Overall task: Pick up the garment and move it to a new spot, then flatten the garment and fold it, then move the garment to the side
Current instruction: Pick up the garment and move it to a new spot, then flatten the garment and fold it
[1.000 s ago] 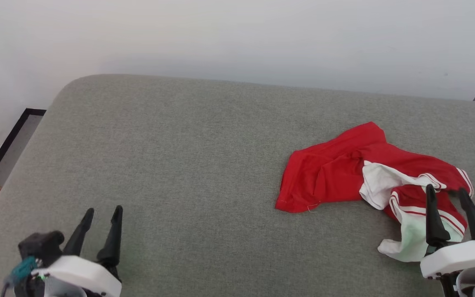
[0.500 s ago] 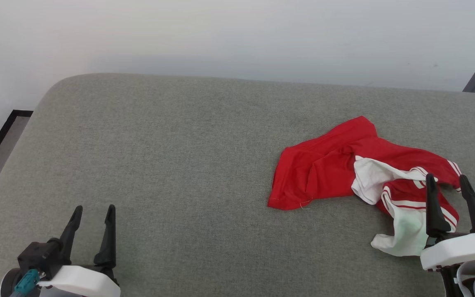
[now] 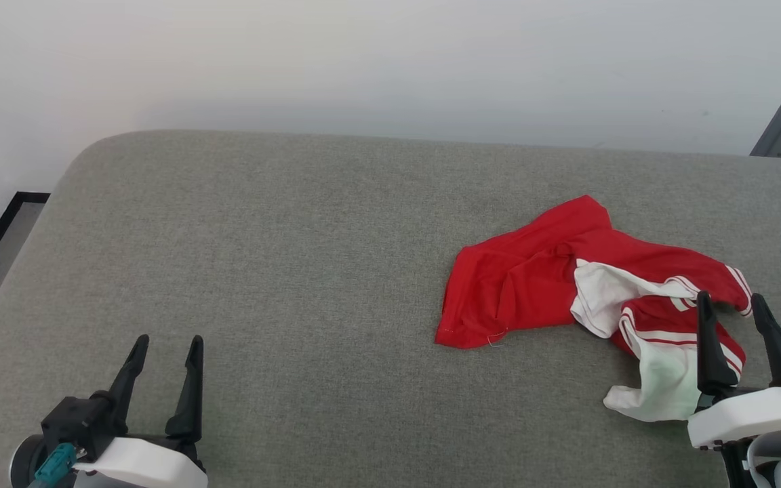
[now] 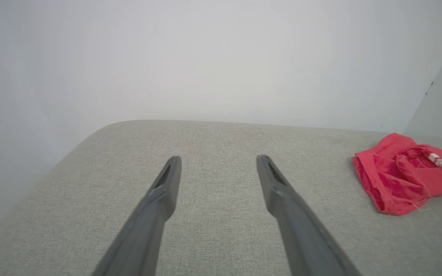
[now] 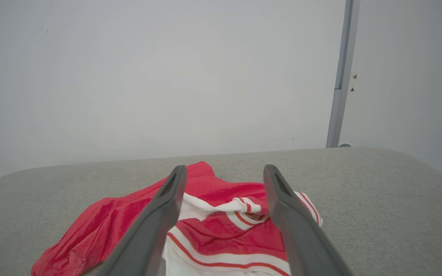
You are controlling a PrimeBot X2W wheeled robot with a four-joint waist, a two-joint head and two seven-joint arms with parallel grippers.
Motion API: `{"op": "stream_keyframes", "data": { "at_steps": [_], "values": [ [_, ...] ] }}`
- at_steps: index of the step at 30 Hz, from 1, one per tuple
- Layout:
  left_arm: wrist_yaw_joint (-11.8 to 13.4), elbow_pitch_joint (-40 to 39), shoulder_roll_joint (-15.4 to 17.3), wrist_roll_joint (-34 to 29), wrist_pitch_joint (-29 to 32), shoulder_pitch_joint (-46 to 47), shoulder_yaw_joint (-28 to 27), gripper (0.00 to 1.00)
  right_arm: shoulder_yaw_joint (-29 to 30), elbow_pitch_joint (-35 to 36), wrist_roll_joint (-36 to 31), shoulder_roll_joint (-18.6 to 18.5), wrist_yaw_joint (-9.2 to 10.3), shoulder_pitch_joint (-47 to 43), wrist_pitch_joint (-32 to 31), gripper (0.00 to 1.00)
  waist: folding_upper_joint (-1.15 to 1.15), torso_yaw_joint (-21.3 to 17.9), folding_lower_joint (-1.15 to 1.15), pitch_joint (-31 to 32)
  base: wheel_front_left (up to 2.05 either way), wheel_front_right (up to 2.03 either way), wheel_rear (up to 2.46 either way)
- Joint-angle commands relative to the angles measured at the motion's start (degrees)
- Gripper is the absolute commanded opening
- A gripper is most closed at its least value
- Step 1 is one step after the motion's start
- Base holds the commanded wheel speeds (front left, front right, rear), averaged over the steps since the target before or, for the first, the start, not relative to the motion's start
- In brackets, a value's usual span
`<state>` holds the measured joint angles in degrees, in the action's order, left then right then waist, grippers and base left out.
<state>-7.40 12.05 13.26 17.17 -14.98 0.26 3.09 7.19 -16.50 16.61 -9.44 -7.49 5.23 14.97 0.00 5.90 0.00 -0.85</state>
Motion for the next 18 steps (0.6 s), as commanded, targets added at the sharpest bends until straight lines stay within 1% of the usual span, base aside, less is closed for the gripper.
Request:
{"op": "stream_keyframes", "data": {
  "at_steps": [1, 11, 18],
  "values": [
    [-0.1, -0.4, 0.3, 0.3, -0.3, -0.5, 0.1, 1.0, -0.1, 0.1, -0.2, 0.2, 0.0, -0.5, 0.3, 1.0, 0.0, -0.1, 0.0, 0.1, 0.0, 0.0, 0.0],
    [-0.1, -1.1, 0.1, 0.4, -0.3, -0.5, 0.4, 1.0, -0.3, 0.4, -0.1, 0.6, 0.0, -0.4, 0.3, 1.0, 0.0, -0.7, 0.0, -0.1, 0.0, 0.0, 0.0],
    [-0.1, -2.4, -1.1, 1.7, -0.3, 0.2, -0.2, 1.0, -0.8, 0.1, -0.4, 0.8, 0.0, -0.1, 0.3, 1.0, 0.0, -1.0, 0.0, -0.7, 0.0, 0.0, 0.0]
  ]
}}
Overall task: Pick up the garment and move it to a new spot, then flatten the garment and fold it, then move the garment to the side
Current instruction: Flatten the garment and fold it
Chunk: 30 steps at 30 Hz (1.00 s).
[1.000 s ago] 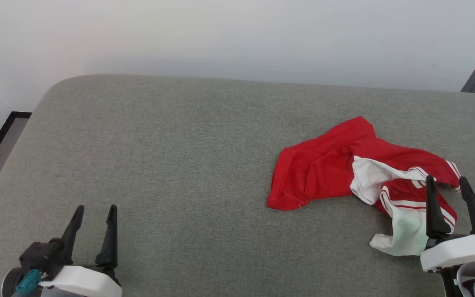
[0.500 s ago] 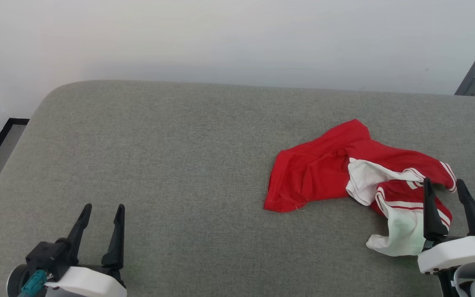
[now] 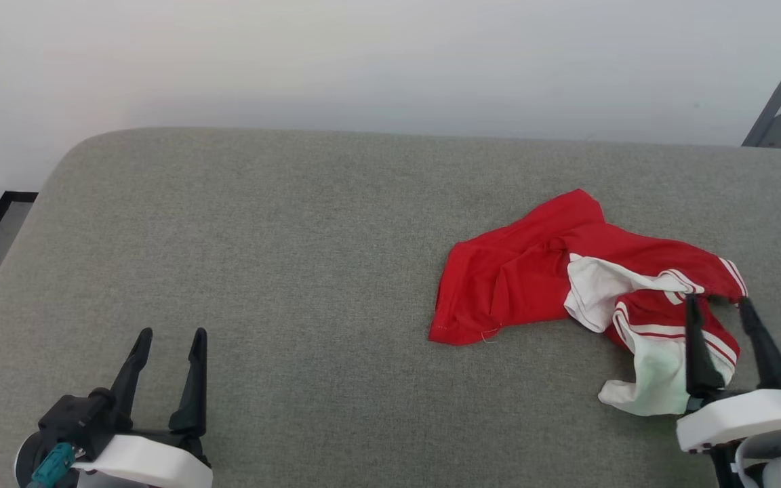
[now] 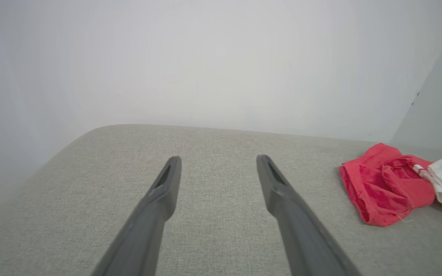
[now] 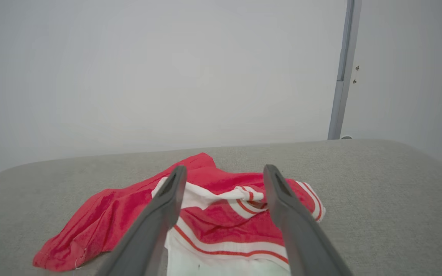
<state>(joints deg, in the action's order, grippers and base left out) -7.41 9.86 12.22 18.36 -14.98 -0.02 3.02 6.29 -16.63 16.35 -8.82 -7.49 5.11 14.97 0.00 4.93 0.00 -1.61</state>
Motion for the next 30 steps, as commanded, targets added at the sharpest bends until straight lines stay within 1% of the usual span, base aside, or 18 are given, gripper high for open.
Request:
{"op": "stream_keyframes", "data": {
  "at_steps": [1, 3, 5, 8, 12, 16, 18, 22, 24, 26, 30],
  "values": [
    [-0.1, -0.3, -0.2, 0.5, -0.3, 0.6, -0.2, 1.0, -0.2, 0.0, -0.4, -0.1, 0.0, 0.1, 0.2, 1.0, 0.0, 0.0, 0.0, -0.1, 0.0, 0.0, 0.0],
    [-0.1, -0.5, -0.5, 0.8, -0.3, 0.8, -0.3, 1.0, -1.8, -0.3, -1.3, -1.3, 0.0, 0.5, -1.1, 1.0, 0.0, -0.1, 0.0, -0.7, 0.0, 0.0, 0.0],
    [-0.1, -0.4, -0.8, 1.0, -0.3, 1.0, -0.3, 1.0, -4.7, 0.1, -2.6, -3.1, 0.0, 0.7, -3.1, 1.0, 0.0, -0.2, 0.0, -1.4, 0.0, 0.0, 0.0],
    [-0.1, 0.0, -1.3, 1.2, -0.3, 1.4, 0.0, 1.0, -10.5, 2.0, -3.6, -7.9, 0.0, 0.8, -7.7, 1.0, 0.0, -0.4, 0.0, -2.7, 0.0, 0.0, 0.0],
    [-0.1, 0.2, -2.2, 1.6, -0.3, 2.4, 0.2, 1.0, -17.9, 6.9, -2.2, -16.3, 0.0, -1.2, -16.8, 1.0, 0.0, -0.4, 0.0, -4.5, 0.0, 0.0, 0.0],
    [-0.1, 0.1, -3.2, 1.9, -0.3, 3.2, 0.4, 1.0, -24.7, 14.5, 1.0, -26.2, 0.0, -2.2, -26.9, 1.0, 0.0, -0.7, 0.0, -6.7, 0.0, 0.0, 0.0],
    [-0.1, 0.1, -3.8, 2.1, -0.3, 3.8, 0.6, 1.0, -27.4, 18.2, 2.4, -31.3, 0.0, -2.2, -31.8, 1.0, 0.0, -0.8, 0.0, -7.7, 0.0, 0.0, 0.0],
    [-0.1, 0.1, -4.5, 2.3, -0.3, 5.1, 1.1, 1.0, -31.5, 22.6, 6.0, -39.3, 0.0, -1.5, -39.6, 1.0, 0.0, -0.6, 0.0, -9.9, 0.0, 0.0, 0.0],
    [-0.1, 0.0, -4.9, 2.5, -0.3, 6.0, 1.7, 1.0, -33.3, 23.9, 7.2, -42.1, 0.0, -0.2, -42.0, 1.0, 0.0, -0.3, 0.0, -11.3, 0.0, 0.0, 0.0],
    [-0.1, 0.0, -5.1, 2.7, -0.3, 7.1, 2.0, 1.0, -35.0, 24.1, 7.7, -43.9, 0.0, 1.6, -42.7, 1.0, 0.0, 0.0, 0.0, -12.8, 0.0, 0.0, 0.0],
    [0.0, 0.2, -5.4, 3.0, -0.3, 8.8, 2.7, 1.0, -38.6, 22.3, 8.1, -45.2, 0.0, 5.2, -42.7, 1.0, 0.0, 0.7, 0.0, -15.5, 0.0, 0.0, 0.0]
  ]
}}
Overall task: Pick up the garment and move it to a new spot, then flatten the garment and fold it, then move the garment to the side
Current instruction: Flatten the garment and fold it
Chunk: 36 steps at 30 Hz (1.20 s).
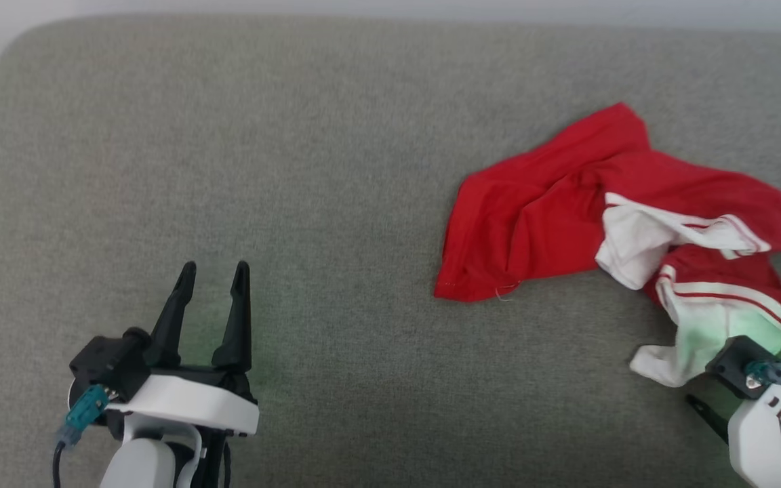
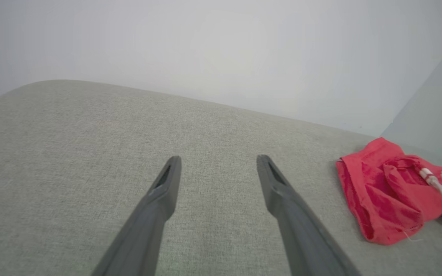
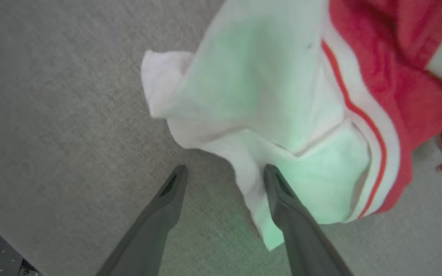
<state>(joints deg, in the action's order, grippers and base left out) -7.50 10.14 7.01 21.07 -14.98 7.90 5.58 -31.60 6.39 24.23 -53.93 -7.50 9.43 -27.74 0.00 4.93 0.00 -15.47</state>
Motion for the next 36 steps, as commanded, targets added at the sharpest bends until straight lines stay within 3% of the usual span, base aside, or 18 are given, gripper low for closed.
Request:
{"op": "stream_keyframes", "data": {
  "at_steps": [1, 4, 5, 6, 7, 15, 20, 21, 25, 36],
  "values": [
    [0.0, 0.0, -0.2, 0.3, -0.3, 1.2, 0.2, 1.0, -2.0, -1.2, 0.2, -0.2, 0.02, 1.7, 0.1, 1.0, 0.0, 0.8, 0.0, -2.1, 0.0, 0.0, 0.0],
    [0.0, 0.2, -0.2, 0.5, -0.3, 1.8, 0.4, 1.0, -5.9, -3.3, 0.3, -0.3, 0.02, 3.4, 0.0, 1.0, 0.0, 1.2, 0.0, -3.0, 0.0, 0.0, 0.0],
    [0.0, 0.2, -0.2, 0.6, -0.3, 1.9, 0.4, 1.0, -6.6, -3.8, 0.2, -0.2, 0.02, 4.0, 0.4, 0.42, 0.0, 1.3, 0.0, -3.2, 0.0, 0.0, 0.0],
    [0.0, 0.2, -0.1, 0.6, -0.3, 2.0, 0.2, 1.0, -7.3, -4.4, -0.2, 0.0, 0.02, 4.8, 0.9, 0.12, 0.0, 1.2, 0.0, -3.2, 0.0, 0.0, 0.0],
    [0.0, 0.2, -0.1, 0.6, -0.3, 1.9, 0.1, 1.0, -7.3, -5.2, -0.2, 0.3, 0.03, 5.2, 1.5, 0.0, 0.0, 1.1, 0.0, -3.2, 0.0, 0.0, 0.0],
    [0.0, 0.4, 0.6, 0.3, -0.3, 1.1, -0.1, 1.0, -0.9, -10.3, 0.1, 0.5, 0.17, 4.3, 6.1, 0.0, 0.0, -1.5, 0.0, -2.1, 0.0, 0.0, 0.0],
    [0.0, 0.2, 1.5, 0.2, -0.3, 1.4, 0.7, 1.0, 9.0, -13.0, 0.5, -0.1, 0.07, 1.7, 9.3, 0.0, 0.0, -3.8, 0.0, -2.2, 0.0, 0.0, 0.0],
    [0.0, 0.0, 1.7, 0.2, -0.3, 1.9, 1.2, 1.0, 13.0, -15.1, 0.4, -0.2, 0.06, 0.5, 10.6, 0.0, 0.0, -4.7, 0.0, -2.6, 0.0, 0.0, 0.0],
    [0.0, 0.4, 2.4, 0.1, -0.3, 2.8, 2.5, 1.0, 19.4, -20.3, 0.7, 0.9, 0.03, 0.4, 12.7, 0.0, 0.0, -5.9, 0.0, -3.3, 0.0, 0.0, 0.0],
    [0.0, 0.8, 4.3, 0.4, -0.3, 5.7, 5.9, 1.0, 25.8, -34.0, -1.6, 5.2, 0.02, 4.7, 17.6, 0.0, 0.0, -5.8, 0.0, -4.8, 0.0, 0.0, 0.0]
  ]
}}
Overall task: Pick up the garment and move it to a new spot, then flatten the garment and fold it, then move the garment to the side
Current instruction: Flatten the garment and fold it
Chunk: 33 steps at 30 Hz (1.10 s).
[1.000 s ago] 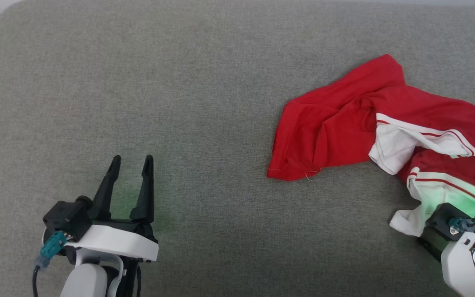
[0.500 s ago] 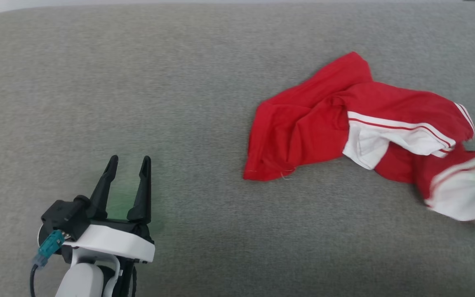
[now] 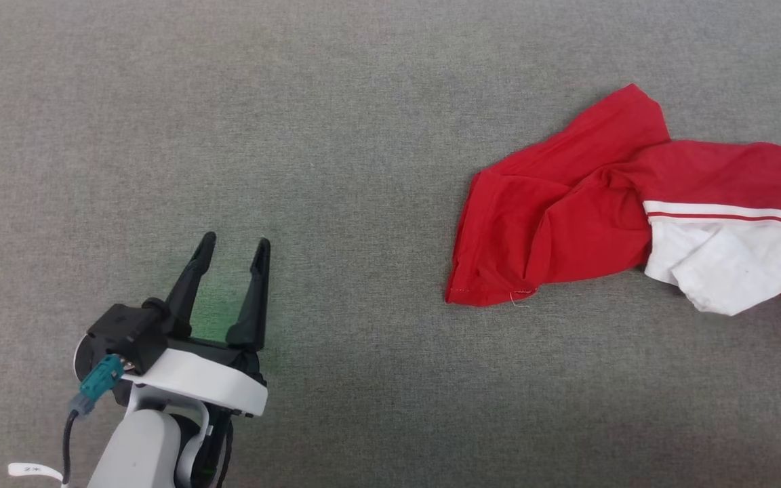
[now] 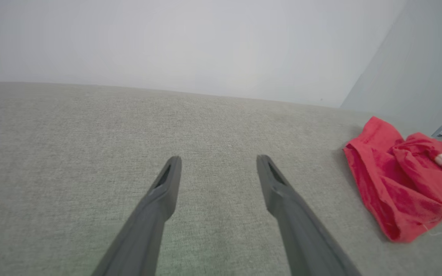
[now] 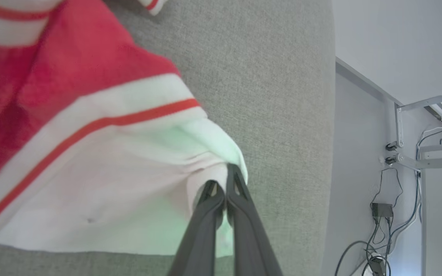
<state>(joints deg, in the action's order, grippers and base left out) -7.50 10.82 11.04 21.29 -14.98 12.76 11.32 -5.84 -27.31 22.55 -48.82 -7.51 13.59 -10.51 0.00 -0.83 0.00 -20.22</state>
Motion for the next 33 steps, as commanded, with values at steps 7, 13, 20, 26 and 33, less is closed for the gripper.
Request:
{"op": "stream_keyframes", "data": {
  "at_steps": [7, 13, 20, 26, 33],
  "values": [
    [0.0, -0.7, 5.3, -0.8, -0.3, 4.1, 6.0, 1.0, 3.7, -5.7, 1.2, 5.6, 0.04, 1.6, 5.8, 1.0, 0.0, -2.3, 0.0, 1.5, 0.0, 0.0, 0.0],
    [0.0, -1.9, 14.3, 1.3, 1.7, 15.0, 21.6, 1.0, 10.2, -6.9, 3.3, 11.0, 0.03, -0.7, 13.4, 1.0, 0.0, -5.7, 0.0, 4.1, 0.0, 0.0, 0.0],
    [0.0, -3.7, 19.0, 13.1, 16.9, 35.6, 48.1, 1.0, 13.3, -1.2, 9.7, 18.4, 0.03, -3.5, 19.5, 1.0, 0.0, -12.2, 0.0, 6.0, 0.0, 0.0, 0.0],
    [0.1, -1.7, 15.8, 23.9, 27.3, 49.0, 61.2, 1.0, 11.4, 2.5, 10.9, 22.6, 0.03, -4.7, 20.4, 1.0, 0.0, -17.9, 0.0, 5.5, 0.0, 0.0, 0.0],
    [0.1, 2.0, 8.5, 27.6, 43.6, 51.7, 61.9, 1.0, 5.9, 3.9, 10.1, 27.4, 0.03, -2.1, 20.8, 1.0, 0.0, -25.8, 0.0, 2.7, 0.0, 0.0, 0.0]
  ]
}}
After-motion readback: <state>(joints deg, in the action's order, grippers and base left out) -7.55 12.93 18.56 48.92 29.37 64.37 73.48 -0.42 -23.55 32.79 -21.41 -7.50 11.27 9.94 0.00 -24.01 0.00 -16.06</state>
